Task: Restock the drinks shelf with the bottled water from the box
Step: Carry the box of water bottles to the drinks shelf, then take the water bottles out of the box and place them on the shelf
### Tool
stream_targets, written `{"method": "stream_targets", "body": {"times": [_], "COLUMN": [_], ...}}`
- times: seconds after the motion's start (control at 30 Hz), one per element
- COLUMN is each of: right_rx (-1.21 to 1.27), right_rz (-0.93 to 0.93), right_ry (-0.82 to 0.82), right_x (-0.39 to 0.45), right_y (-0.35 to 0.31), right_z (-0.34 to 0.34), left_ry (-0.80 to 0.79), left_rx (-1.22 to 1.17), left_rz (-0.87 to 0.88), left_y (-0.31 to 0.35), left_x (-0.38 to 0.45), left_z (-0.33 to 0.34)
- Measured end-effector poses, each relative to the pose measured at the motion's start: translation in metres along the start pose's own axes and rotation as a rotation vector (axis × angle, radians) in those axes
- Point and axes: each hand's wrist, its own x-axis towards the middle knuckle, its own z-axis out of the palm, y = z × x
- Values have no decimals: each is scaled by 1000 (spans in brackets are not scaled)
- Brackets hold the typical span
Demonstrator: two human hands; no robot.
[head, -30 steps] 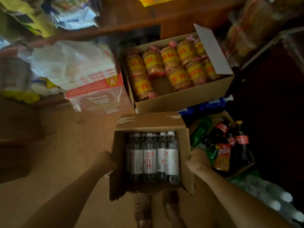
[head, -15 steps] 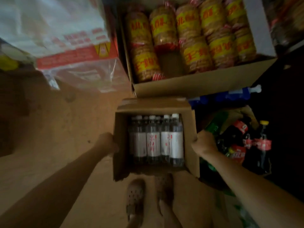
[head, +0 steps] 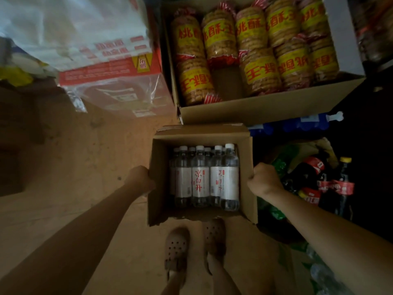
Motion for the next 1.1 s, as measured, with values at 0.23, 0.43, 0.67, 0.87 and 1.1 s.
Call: {"method": "stream_targets", "body": {"times": [0.23, 0.43, 0.67, 0.87, 1.1], "right_rx": [-58, -114, -22, 22, 318], "right_rz": [-59, -105, -10, 25, 41], "right_ry": [-28, -21, -39, -71, 106], "right_x": [-4, 1, 5, 6, -17], "right_y": [-5, -17, 19, 12, 8], "right_z": [2, 1, 8, 13, 8], "left_ry": [-5, -9, -76, 1, 334], "left_rx": [-42, -94, -64, -189, -376], "left_rz": [-29, -58, -11, -5, 135], "left_y": [-25, -33, -24, -21, -11], "left_x": [1, 6, -18, -18, -49], "left_z": [9, 6, 27, 13, 13]}}
